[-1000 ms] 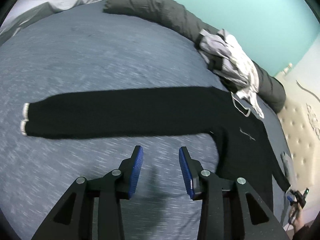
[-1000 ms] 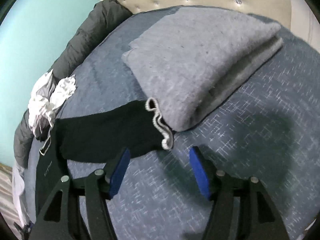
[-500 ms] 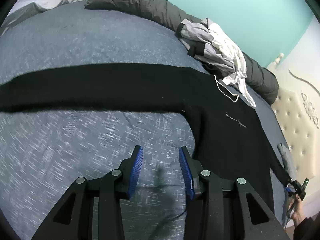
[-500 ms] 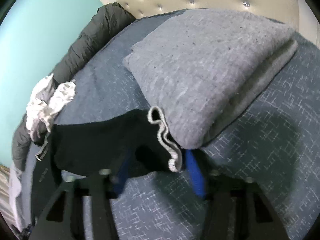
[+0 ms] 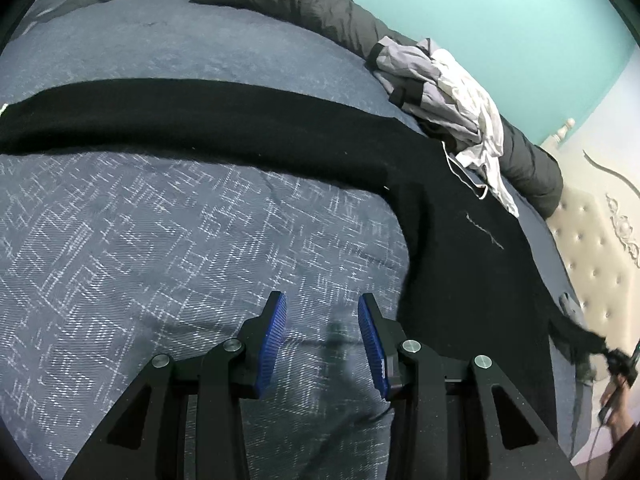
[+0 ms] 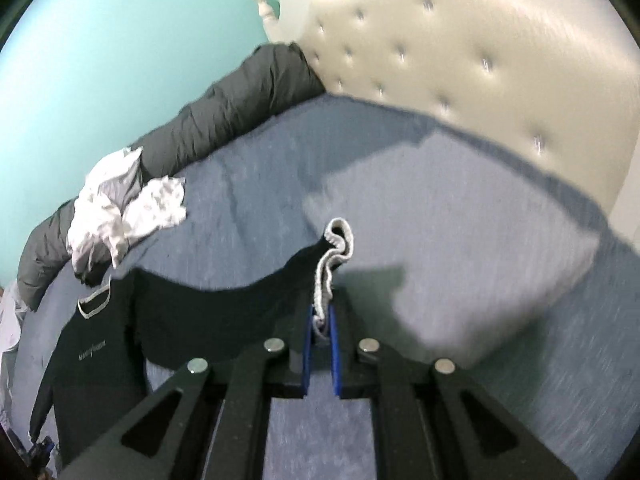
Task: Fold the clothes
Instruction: 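Carry the cuff across the sweatshirt body with the right gripper and release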
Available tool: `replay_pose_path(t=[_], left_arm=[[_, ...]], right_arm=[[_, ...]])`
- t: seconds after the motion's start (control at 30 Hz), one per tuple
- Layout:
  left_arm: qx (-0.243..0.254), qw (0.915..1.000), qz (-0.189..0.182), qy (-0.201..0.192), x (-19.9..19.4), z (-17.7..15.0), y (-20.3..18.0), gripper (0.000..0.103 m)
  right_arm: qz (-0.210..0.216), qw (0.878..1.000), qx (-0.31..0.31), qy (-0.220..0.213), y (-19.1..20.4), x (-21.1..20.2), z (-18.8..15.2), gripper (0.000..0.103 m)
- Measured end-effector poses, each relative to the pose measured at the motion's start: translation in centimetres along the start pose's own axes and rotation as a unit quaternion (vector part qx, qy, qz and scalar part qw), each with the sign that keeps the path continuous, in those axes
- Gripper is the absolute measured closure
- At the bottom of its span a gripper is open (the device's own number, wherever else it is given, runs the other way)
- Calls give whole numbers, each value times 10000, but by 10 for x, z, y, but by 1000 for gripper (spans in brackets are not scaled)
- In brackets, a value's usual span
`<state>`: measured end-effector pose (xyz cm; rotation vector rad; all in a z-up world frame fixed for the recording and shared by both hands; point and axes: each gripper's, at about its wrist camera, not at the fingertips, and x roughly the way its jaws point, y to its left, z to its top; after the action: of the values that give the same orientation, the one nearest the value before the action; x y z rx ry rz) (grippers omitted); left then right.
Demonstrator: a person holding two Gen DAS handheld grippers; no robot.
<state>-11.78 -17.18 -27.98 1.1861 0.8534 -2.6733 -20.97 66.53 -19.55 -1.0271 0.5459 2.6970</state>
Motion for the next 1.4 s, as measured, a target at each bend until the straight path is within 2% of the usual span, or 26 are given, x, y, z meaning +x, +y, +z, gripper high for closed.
replay_pose_path(t=[0.17, 0.27, 0.47, 0.67, 0.87, 1.0, 1.13, 1.23, 1.4], left_arm=[[33, 10000, 41, -8, 0, -3, -2, 62], [117, 9999, 82, -3, 2, -4, -5, 62], [120, 9999, 100, -10, 2, -6, -6, 62], [83, 9999, 79, -43, -1, -3, -5, 62], [161, 9999, -9, -39, -8, -9, -15, 62], [272, 9996, -43, -101, -18, -12, -21, 62], [341, 9992, -75, -182, -34, -20, -25, 62], [334, 9992, -106, -202, -46, -26, -23, 62], [236, 9990, -166, -329, -69, -28, -15, 62]], right_arm=[[-240, 9995, 28, -199, -11, 0, 43, 97], [-339, 9993, -81, -154, -9, 10, 57, 97], [-336, 9994, -78, 71, -6, 27, 54, 97], [46, 9998, -138, 117, 19, 22, 45, 97], [641, 9961, -595, 76, 87, 1, 43, 97], [1314, 9855, -1068, 125, 164, -18, 33, 97], [2073, 9666, -1498, 182, 244, -47, 8, 97], [2622, 9472, -1823, 297, 301, -67, -18, 97], [3322, 9079, -2390, 908, 384, -83, -93, 97]])
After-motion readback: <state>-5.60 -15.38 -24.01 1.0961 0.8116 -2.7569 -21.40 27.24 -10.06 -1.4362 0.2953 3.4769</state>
